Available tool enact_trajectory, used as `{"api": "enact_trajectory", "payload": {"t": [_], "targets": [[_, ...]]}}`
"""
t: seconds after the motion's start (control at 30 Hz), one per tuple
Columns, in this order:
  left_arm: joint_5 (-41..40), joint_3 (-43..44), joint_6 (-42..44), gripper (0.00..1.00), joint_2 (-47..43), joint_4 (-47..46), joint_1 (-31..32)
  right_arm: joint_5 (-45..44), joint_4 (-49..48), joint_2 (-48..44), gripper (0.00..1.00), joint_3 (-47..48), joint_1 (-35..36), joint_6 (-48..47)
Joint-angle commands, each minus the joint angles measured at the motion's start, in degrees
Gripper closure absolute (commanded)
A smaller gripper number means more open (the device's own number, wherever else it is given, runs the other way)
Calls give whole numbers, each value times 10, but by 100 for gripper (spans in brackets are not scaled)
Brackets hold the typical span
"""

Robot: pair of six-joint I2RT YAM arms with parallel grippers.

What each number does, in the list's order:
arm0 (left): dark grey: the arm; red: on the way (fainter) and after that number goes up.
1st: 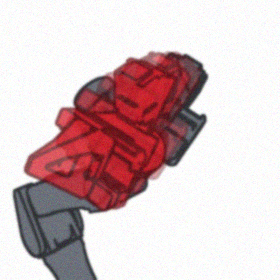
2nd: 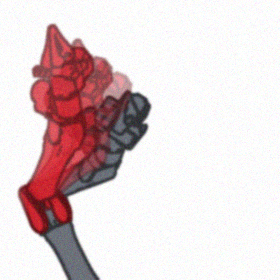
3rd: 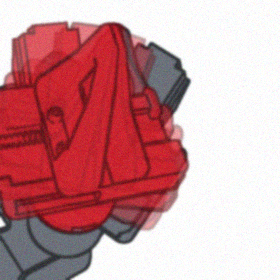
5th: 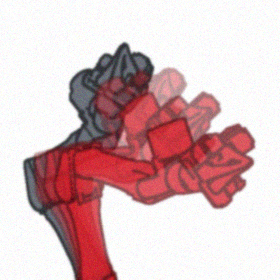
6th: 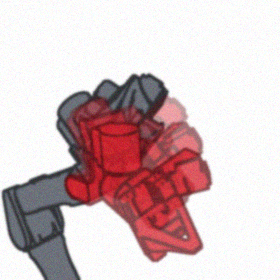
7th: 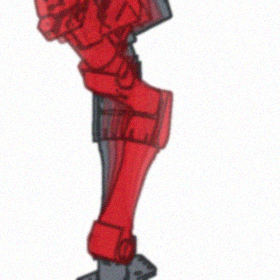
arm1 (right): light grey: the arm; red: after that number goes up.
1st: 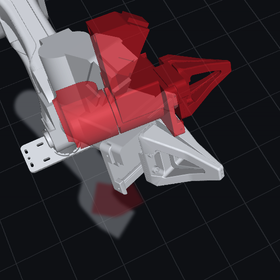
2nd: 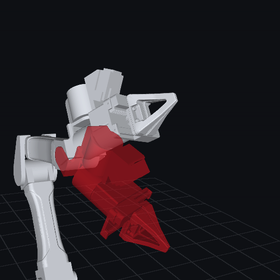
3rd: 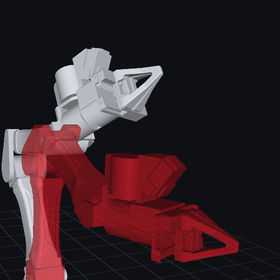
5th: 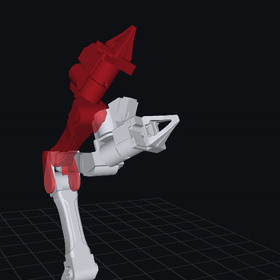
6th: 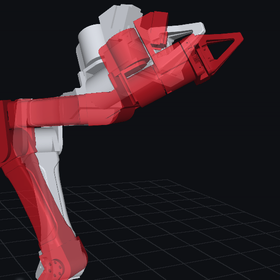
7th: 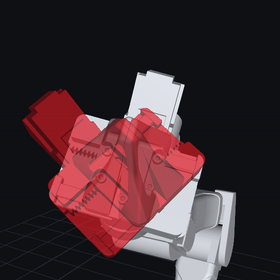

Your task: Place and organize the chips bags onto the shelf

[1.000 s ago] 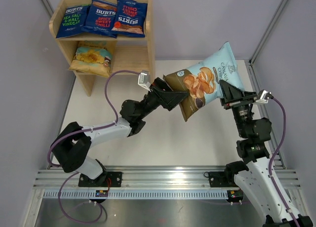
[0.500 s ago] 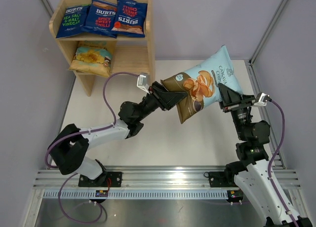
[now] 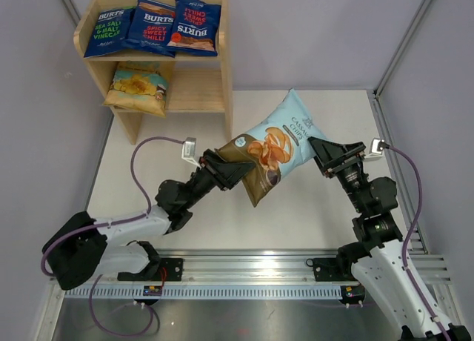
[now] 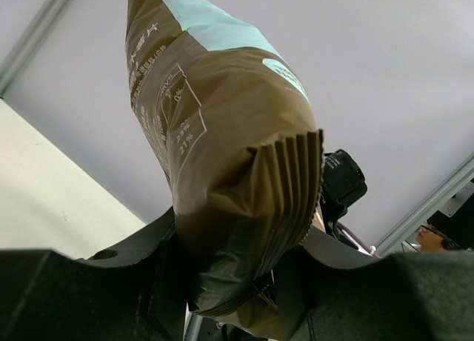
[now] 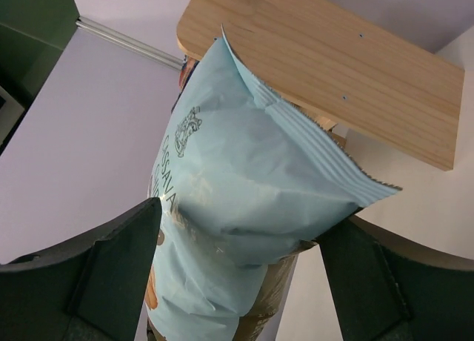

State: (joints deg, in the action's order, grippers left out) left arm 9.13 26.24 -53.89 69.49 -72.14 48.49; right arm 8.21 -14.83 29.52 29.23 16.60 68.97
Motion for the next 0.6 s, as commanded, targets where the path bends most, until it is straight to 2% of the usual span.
{"api": "enact_trajectory", "payload": {"t": [0.0, 0.17, 0.2, 0.33, 0.4, 0.43, 0.57], "targets": [[-61, -35, 40, 95, -64, -23, 1, 7, -8, 7, 9, 24, 1, -30], [-123, -86, 63, 97, -164, 64, 1, 2, 31, 0, 2, 31, 1, -51], [-149, -96, 75, 97, -209, 80, 0, -4, 50, -3, 2, 35, 1, -55], [-229, -134, 105, 95, -325, 214, -1, -19, 105, -26, 1, 55, 1, -95], [-248, -132, 124, 96, -374, 270, -1, -24, 121, -32, 1, 64, 2, -106], [-258, -130, 134, 96, -419, 329, -1, -25, 128, -34, 1, 68, 1, -113], [-311, -118, 184, 97, -508, 429, -2, -34, 172, -43, 1, 92, 1, -143]]}}
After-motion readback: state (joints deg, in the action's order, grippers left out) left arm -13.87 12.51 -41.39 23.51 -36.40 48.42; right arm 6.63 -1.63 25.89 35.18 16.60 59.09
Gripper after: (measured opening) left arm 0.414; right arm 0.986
